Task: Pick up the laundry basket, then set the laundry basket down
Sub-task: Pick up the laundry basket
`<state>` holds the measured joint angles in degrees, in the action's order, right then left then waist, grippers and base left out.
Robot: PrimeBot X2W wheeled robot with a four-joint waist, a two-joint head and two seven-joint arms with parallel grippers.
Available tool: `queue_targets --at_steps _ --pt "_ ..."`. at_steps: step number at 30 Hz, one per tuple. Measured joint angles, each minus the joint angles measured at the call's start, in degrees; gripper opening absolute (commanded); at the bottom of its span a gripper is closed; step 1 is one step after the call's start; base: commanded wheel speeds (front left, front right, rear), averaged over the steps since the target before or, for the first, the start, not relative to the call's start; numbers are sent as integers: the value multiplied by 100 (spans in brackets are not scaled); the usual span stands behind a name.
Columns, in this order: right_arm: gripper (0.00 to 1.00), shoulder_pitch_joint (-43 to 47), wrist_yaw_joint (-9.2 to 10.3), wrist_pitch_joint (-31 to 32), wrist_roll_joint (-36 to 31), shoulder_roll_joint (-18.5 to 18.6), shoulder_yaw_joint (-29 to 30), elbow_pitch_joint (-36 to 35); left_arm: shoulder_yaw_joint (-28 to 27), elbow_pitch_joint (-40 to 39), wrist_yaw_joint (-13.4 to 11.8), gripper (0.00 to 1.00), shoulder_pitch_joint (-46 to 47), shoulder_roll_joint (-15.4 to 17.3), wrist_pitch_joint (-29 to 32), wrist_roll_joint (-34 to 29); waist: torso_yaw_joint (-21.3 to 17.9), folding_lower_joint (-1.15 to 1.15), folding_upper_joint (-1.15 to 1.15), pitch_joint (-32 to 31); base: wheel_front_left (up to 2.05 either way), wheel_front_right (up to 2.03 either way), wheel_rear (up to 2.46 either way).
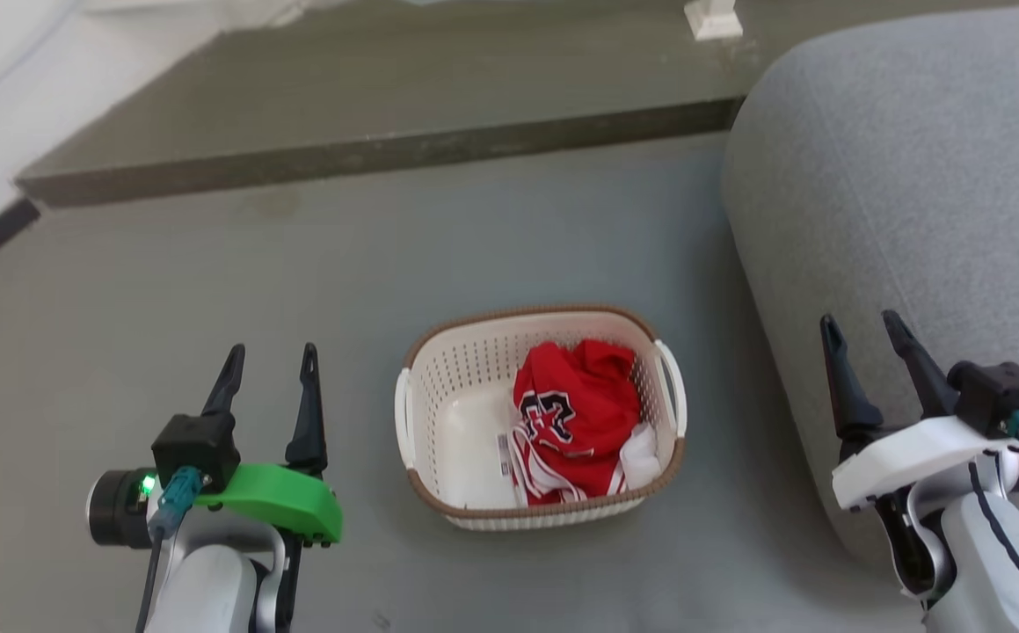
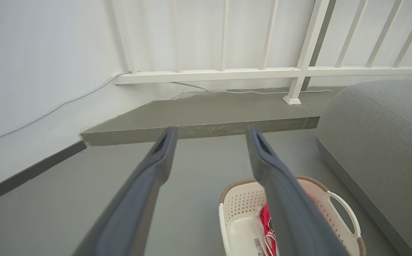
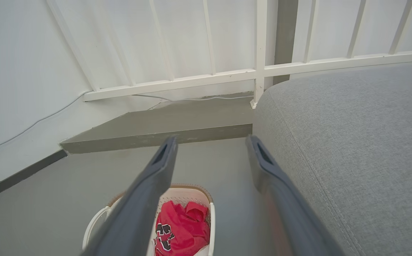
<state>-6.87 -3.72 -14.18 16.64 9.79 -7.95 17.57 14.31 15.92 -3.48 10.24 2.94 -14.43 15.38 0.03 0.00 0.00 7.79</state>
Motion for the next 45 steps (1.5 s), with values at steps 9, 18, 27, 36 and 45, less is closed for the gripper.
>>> queue_targets --at_steps 9,18,27,36,45 --pt "100 -446 -83 0 5 51 25 88 56 8 -9 100 387 -21 0 0 -6 0 0 639 0 0 0" --pt "100 -785 -130 0 53 129 92 162 69 22 -21 100 780 -47 0 62 3 0 0 1222 0 0 0" --pt "100 -1401 -183 -11 58 151 45 279 111 178 -59 100 1306 -67 0 100 14 0 0 1883 0 0 0" --pt "100 -2134 -234 -41 119 104 -38 609 236 478 -59 100 2118 -89 157 100 -14 1 0 2544 0 0 0" --pt "100 -2928 -282 -14 157 93 -177 1238 326 1079 0 100 3059 -127 441 165 -64 0 0 3196 0 0 0"
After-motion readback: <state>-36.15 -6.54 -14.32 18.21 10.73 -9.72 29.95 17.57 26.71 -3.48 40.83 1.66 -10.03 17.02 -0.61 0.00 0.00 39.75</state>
